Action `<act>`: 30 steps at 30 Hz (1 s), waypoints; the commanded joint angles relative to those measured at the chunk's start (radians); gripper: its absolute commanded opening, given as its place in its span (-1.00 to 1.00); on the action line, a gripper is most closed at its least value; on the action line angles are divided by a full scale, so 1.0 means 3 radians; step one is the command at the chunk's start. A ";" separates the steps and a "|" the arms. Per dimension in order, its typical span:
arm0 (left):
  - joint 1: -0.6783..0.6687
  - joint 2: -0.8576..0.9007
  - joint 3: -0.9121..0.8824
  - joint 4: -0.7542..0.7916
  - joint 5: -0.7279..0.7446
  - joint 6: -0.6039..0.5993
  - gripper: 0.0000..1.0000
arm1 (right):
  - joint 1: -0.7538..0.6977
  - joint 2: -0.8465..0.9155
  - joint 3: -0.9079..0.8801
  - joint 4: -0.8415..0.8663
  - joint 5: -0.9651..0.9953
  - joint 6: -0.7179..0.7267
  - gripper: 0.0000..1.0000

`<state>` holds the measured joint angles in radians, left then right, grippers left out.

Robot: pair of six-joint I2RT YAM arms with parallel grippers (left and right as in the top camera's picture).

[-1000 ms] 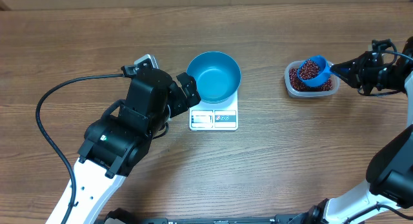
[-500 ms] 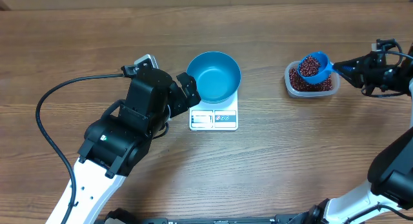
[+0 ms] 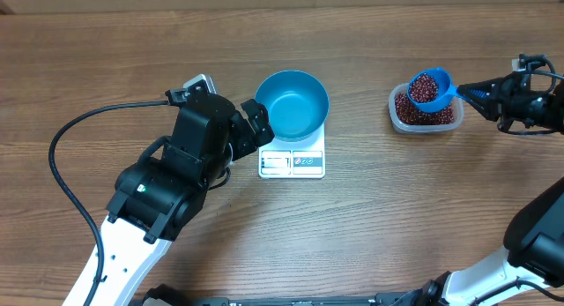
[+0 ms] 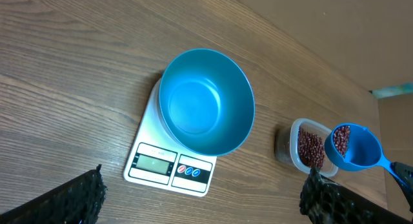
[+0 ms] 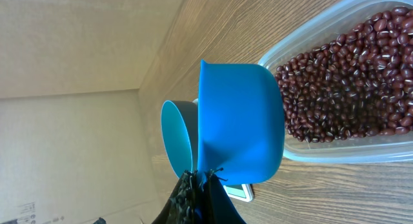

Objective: Scoop item into bowl and weigh 150g on scale
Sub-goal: 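Move the left gripper to the scale's buttons beside the teal bowl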

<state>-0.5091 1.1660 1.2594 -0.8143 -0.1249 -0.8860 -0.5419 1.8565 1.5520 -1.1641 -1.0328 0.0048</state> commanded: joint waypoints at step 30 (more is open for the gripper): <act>-0.0006 0.0505 0.0062 -0.0556 0.0783 0.2281 -0.47 | -0.0011 0.0017 0.0017 -0.0048 -0.0080 -0.0112 -0.92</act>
<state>-0.5091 1.2758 1.2594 -0.9596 0.0868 -0.3702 -0.5415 1.8565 1.5520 -1.1797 -1.0351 -0.0124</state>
